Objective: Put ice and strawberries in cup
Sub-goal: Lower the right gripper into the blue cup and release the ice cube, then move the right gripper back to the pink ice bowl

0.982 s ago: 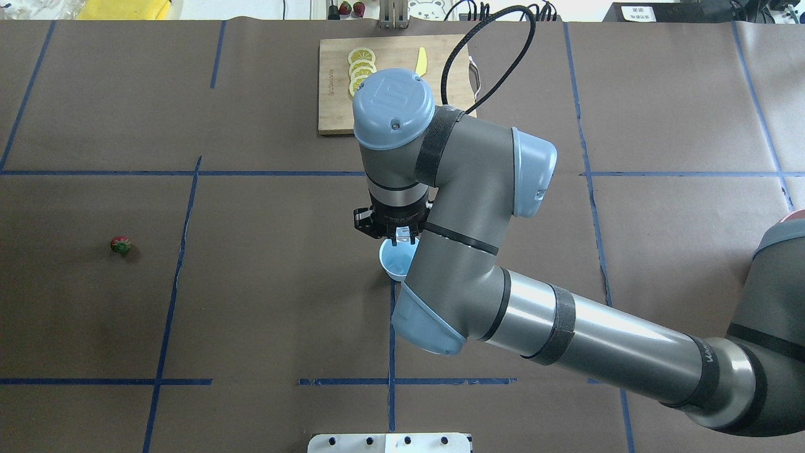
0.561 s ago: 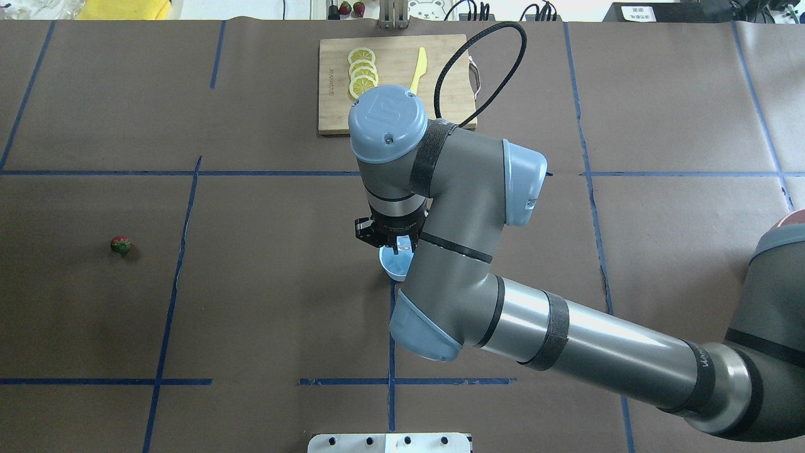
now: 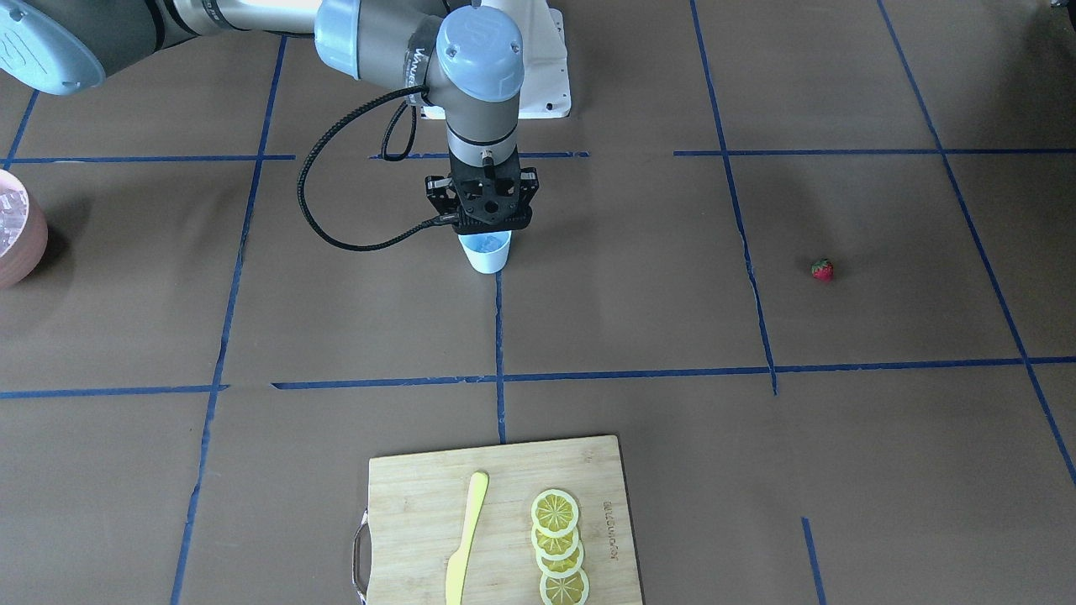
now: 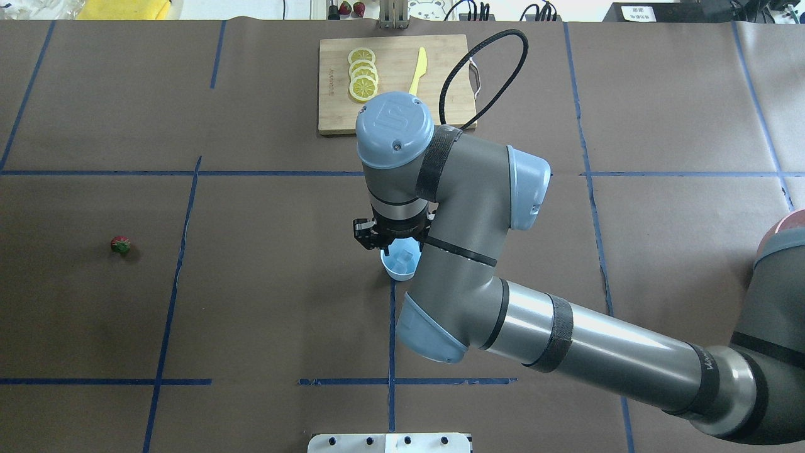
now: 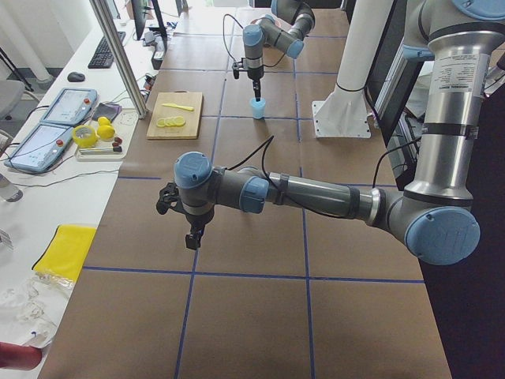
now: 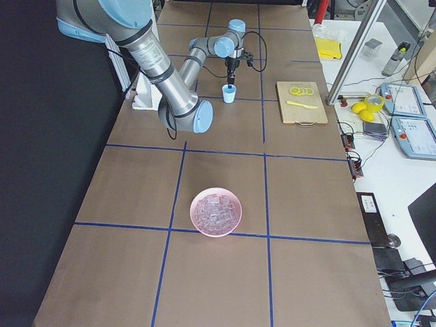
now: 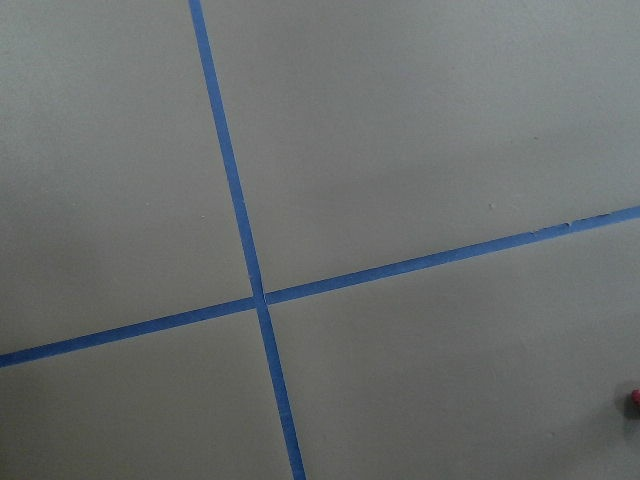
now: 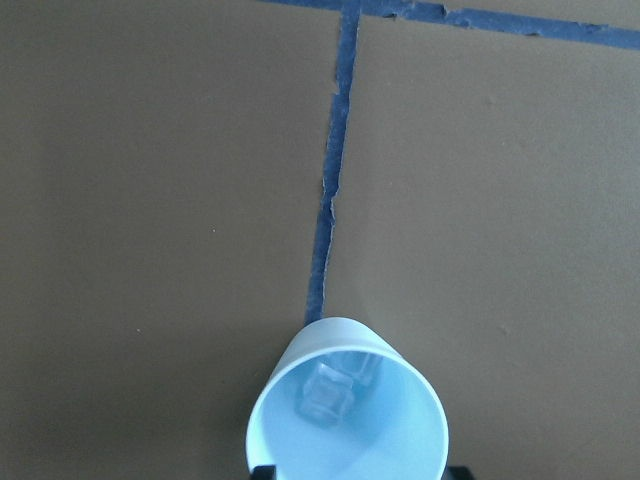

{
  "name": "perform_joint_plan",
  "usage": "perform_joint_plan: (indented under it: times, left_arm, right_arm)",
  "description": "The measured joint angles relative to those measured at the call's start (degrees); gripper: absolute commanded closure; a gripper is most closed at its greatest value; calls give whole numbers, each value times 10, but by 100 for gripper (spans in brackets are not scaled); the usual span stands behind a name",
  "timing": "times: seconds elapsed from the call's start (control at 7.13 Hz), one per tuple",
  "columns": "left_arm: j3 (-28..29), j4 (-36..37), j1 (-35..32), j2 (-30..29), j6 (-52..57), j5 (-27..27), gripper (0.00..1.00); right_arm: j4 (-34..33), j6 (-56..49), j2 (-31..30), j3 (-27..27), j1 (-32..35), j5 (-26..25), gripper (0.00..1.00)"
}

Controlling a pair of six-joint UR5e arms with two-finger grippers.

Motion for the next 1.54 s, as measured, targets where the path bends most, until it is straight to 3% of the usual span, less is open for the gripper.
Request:
perform_joint_plan:
  times: [0.42,0.7,1.12,1.54]
  left_arm:
    - [0,0,0,-2,0,0,0]
    - [0,0,1,-2,0,0,0]
    - [-2,0,1,-4,0,0,0]
    - [-11,-1,2,-5,-25,0,0]
  right_arm:
    - [-12,0,-3,30,14,2,1]
    - [-67,-3,-42,125,43,3,1]
    - [-88,-59,-194,292,107,7,1]
    - [-38,-182,-385,374,182,8,1]
